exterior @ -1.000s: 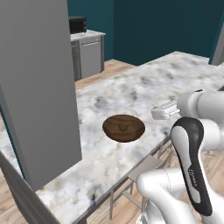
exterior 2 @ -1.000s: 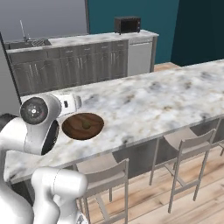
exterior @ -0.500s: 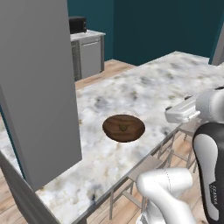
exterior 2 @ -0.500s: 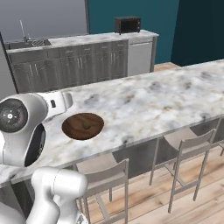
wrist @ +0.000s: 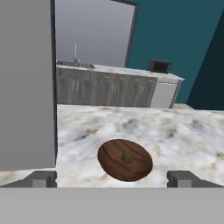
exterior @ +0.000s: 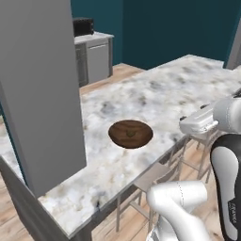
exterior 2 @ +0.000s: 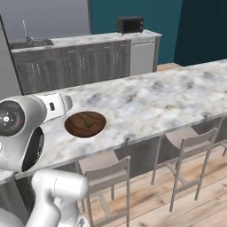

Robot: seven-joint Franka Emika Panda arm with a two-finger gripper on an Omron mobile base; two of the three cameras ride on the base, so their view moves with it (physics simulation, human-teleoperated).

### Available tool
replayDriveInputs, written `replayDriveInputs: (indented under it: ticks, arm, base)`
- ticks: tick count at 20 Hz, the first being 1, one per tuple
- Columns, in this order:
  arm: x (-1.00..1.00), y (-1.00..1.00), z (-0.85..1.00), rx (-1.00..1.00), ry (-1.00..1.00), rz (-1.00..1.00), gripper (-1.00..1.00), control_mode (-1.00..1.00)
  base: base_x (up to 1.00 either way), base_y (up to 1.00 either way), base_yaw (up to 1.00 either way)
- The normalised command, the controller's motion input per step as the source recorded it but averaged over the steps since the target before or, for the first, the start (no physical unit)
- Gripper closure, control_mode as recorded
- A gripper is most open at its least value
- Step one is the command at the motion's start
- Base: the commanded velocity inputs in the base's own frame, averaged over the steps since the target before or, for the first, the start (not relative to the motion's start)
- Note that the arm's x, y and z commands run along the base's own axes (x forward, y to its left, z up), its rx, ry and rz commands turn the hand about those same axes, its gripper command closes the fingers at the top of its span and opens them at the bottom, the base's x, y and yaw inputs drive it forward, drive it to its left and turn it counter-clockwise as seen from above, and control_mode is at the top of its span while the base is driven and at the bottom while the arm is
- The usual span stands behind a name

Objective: Retrieve the kiwi and banana from the fridge and place them into the bowl on the dining table.

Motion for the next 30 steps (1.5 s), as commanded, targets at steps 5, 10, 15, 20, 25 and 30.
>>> replayDriveInputs:
  ticks: [5,10,15,20,25,30]
  arm:
    - [0.0,0.0,0.0,0.0,0.0,0.0,-1.0,1.0]
    - [0.0,0.0,0.0,0.0,0.0,0.0,-1.0,1.0]
    - [0.0,0.0,0.0,0.0,0.0,0.0,-1.0,1.0]
    - [0.0,0.0,0.0,0.0,0.0,0.0,-1.0,1.0]
    - [0.0,0.0,0.0,0.0,0.0,0.0,-1.0,1.0]
    - [0.0,0.0,0.0,0.0,0.0,0.0,-1.0,1.0]
  base:
    - [-0.89,0.18,0.18]
    - [-0.62,0.83,0.43]
    - [-0.14,1.0,0.53]
    - [0.0,1.0,0.43]
    - [0.0,1.0,0.39]
    - [0.29,0.98,0.31]
